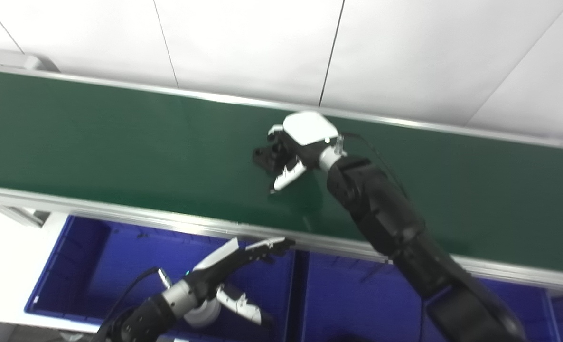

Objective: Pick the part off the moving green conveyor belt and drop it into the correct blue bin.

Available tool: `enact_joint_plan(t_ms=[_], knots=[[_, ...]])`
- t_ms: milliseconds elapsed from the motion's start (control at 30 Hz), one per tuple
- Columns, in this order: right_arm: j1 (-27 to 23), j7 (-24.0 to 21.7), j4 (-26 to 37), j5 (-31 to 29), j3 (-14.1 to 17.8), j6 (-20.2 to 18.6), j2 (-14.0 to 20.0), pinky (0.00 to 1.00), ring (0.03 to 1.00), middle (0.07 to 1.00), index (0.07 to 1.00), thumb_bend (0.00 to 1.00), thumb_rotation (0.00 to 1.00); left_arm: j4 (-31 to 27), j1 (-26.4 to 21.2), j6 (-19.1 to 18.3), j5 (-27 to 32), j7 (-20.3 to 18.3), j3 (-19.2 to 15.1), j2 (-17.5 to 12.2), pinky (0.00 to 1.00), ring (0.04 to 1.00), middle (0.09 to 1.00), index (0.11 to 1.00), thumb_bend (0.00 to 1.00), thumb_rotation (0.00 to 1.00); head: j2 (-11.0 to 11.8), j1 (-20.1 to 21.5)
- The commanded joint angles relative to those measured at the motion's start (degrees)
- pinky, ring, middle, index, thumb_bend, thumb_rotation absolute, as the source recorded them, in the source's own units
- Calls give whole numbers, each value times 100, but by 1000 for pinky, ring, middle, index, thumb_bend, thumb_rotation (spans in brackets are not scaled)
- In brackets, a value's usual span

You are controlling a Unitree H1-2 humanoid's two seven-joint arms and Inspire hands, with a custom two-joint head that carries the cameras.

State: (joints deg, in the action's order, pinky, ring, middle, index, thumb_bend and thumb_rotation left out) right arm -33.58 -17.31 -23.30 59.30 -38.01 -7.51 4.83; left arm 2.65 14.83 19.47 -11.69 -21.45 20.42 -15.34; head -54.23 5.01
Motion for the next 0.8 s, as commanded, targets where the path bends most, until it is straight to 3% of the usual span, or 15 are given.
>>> enact_joint_plan(t_ms=[0, 33, 233, 533, 733, 767], knots=[[-80, -57, 128, 12, -115, 61, -18, 357, 442, 513, 598, 629, 123, -252, -13, 15, 50, 53, 2, 24, 821, 874, 907, 904, 962, 352, -3, -4], [-61, -37, 127, 29, -177, 126, 19, 275, 344, 478, 531, 563, 41, -263, -14, 22, 54, 54, 2, 33, 816, 870, 905, 903, 959, 349, -26, -5], [32, 37, 251, 415, -740, 326, 324, 153, 217, 470, 486, 533, 0, -326, -5, 44, 57, 82, -6, 67, 811, 861, 896, 900, 952, 341, -116, -13], [142, -488, 610, 900, -1077, 197, 624, 119, 189, 470, 480, 533, 0, -344, -19, 61, -26, 137, -21, 93, 816, 861, 890, 901, 956, 357, -179, -66], [202, -421, 897, 887, -1052, 403, 774, 156, 231, 399, 503, 525, 0, -362, -34, -13, -47, 135, -16, 75, 818, 865, 895, 906, 961, 371, -177, -89], [210, -333, 921, 864, -1049, 460, 795, 157, 231, 434, 492, 529, 0, -358, -39, -5, -56, 142, -19, 71, 815, 863, 895, 907, 961, 374, -180, -96]])
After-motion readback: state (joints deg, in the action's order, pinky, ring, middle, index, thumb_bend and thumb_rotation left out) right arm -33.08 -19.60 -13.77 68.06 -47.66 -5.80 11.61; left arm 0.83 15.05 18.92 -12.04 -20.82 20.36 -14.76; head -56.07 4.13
